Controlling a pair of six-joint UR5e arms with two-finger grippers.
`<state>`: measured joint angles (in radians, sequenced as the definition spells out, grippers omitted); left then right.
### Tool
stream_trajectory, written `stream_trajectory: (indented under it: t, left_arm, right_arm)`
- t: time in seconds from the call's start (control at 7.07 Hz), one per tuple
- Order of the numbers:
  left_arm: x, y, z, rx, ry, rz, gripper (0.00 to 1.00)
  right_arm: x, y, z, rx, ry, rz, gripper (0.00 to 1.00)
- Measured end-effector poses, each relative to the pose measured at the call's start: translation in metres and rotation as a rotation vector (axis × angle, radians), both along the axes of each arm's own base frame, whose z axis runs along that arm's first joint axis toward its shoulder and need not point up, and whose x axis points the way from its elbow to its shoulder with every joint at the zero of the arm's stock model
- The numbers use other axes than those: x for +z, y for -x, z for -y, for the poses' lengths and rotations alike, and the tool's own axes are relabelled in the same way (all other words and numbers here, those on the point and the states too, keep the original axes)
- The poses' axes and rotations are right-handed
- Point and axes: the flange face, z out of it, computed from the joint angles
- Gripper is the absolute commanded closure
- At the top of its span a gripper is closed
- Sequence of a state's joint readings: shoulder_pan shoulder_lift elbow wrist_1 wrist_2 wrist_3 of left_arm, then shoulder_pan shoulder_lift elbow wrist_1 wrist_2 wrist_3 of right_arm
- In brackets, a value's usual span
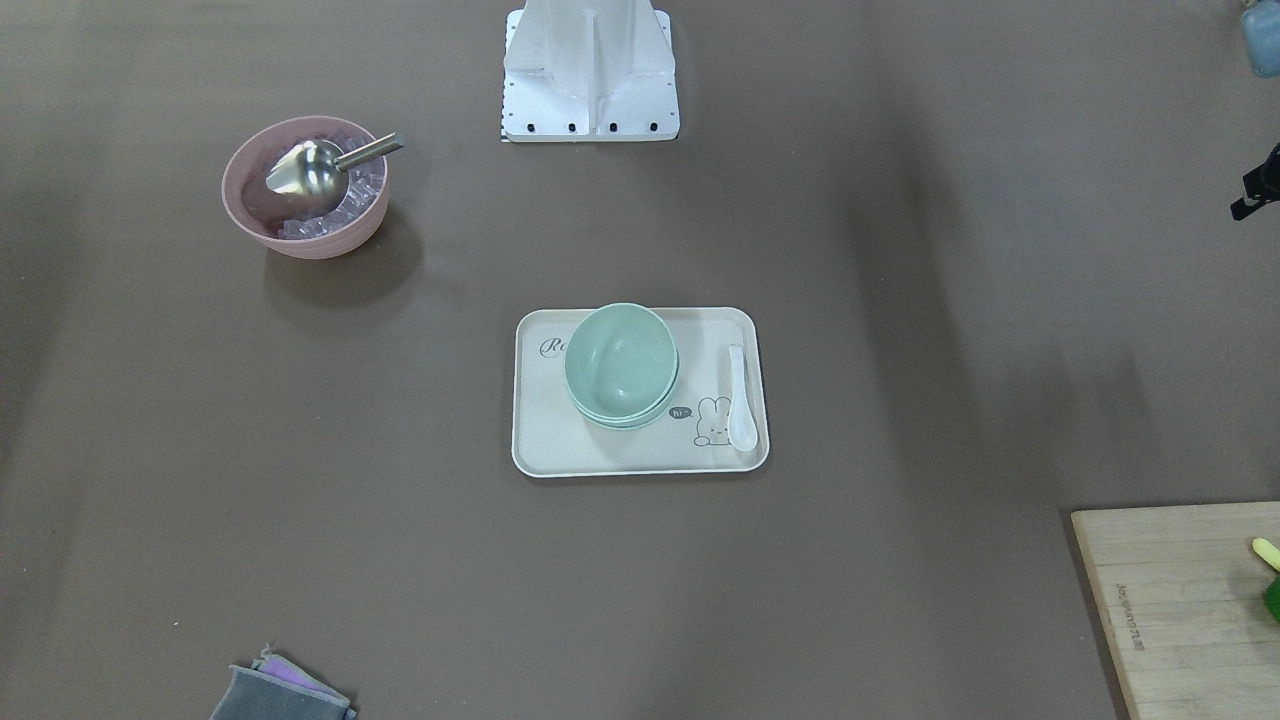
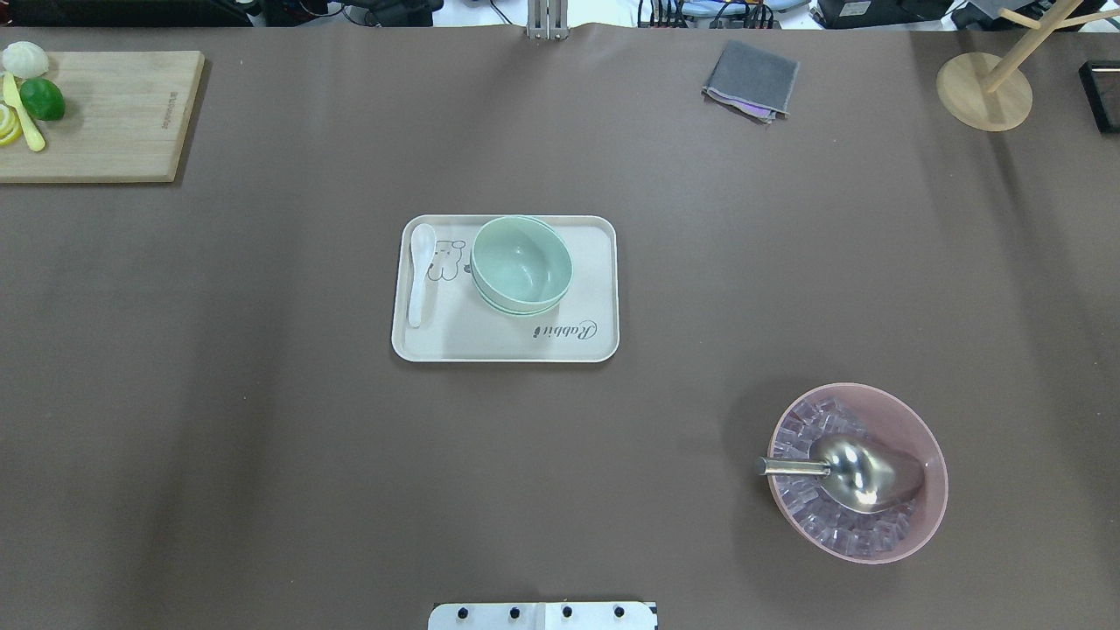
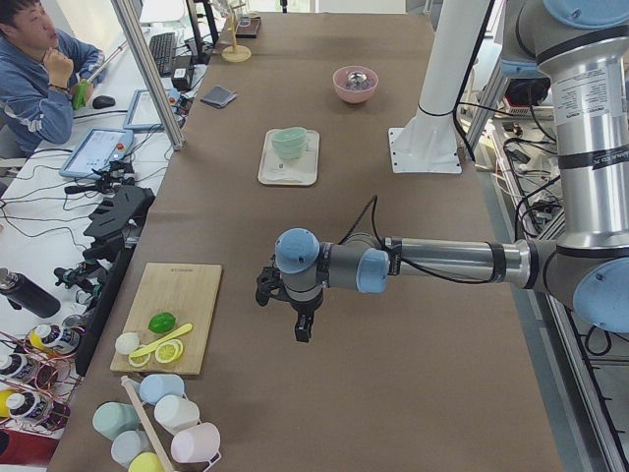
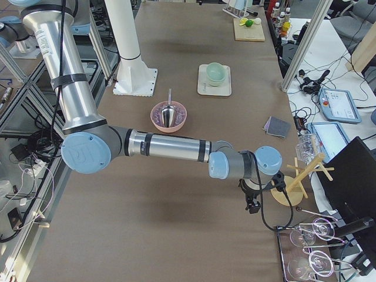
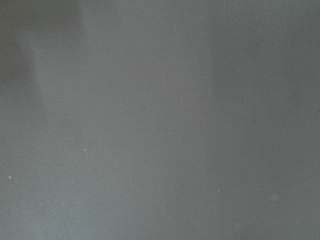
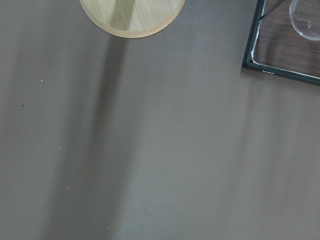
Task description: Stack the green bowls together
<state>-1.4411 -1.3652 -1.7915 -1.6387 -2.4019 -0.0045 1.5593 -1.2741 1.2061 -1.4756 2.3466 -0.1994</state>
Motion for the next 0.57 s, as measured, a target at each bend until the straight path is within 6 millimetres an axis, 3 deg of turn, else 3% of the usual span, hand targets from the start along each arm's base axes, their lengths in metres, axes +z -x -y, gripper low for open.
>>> stream_trajectory:
  t: [0.57]
  left_arm:
    - [-0.010,-0.002,0.001,0.001,-0.014,-0.035,0.02]
  right_arm:
    - [-0.019,0.007,0.006,-0.010,0.019,0.000,0.00]
